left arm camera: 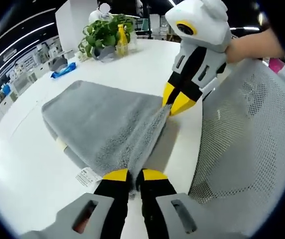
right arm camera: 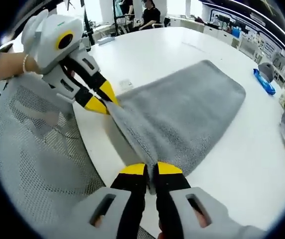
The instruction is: Fold the towel on the table until its edges align and the towel forms a compact rectangular stack.
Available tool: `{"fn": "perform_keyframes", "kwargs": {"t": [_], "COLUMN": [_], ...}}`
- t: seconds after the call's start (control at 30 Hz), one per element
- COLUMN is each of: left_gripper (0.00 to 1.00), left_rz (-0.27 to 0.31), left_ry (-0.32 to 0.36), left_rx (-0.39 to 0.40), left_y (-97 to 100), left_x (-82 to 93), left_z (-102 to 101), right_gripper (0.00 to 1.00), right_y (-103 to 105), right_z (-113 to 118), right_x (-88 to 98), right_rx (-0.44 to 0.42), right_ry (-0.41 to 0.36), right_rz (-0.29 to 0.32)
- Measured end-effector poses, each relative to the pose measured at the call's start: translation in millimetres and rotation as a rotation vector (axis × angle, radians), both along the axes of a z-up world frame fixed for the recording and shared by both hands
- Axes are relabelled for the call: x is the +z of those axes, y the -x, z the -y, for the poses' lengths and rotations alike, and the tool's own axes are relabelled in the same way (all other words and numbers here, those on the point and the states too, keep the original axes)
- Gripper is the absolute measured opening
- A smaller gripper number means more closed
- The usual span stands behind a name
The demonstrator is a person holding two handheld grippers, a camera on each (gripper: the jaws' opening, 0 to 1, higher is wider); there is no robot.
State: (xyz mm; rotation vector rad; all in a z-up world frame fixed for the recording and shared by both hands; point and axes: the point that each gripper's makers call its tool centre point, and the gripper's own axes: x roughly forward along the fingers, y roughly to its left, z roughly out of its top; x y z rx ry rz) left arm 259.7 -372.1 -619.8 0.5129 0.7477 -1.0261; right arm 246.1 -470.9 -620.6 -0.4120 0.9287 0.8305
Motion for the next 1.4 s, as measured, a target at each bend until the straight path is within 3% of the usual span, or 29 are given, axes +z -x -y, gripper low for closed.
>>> {"fn": "perform_keyframes", "kwargs": {"t": [0.47, 0.9, 1.4], "left_gripper": [0.08, 0.08, 0.08], "left_rz": [0.018, 0.055, 0.108], "left_ry": [0.044, 0.063, 0.081], "left_rx": [0.049, 0.079, 0.083], "left_y": [-5.0, -2.5, -4.4], "left_x": [55.0, 86.5, 128.9], "left_z": [0.3, -8.9, -8.9], "right_gripper": [0.04, 0.04, 0.04], "right_y": [-10.6, -7.8, -9.4], "right_z": [0.5, -8.6, -8.5], "right_x": [61.3, 95.0, 132.5], "right_rx": [0.022, 0.043, 0.012], "right_ry": [-0.001, -0.015, -0.084], "right_rz": [0.100, 0.121, 0.152]}}
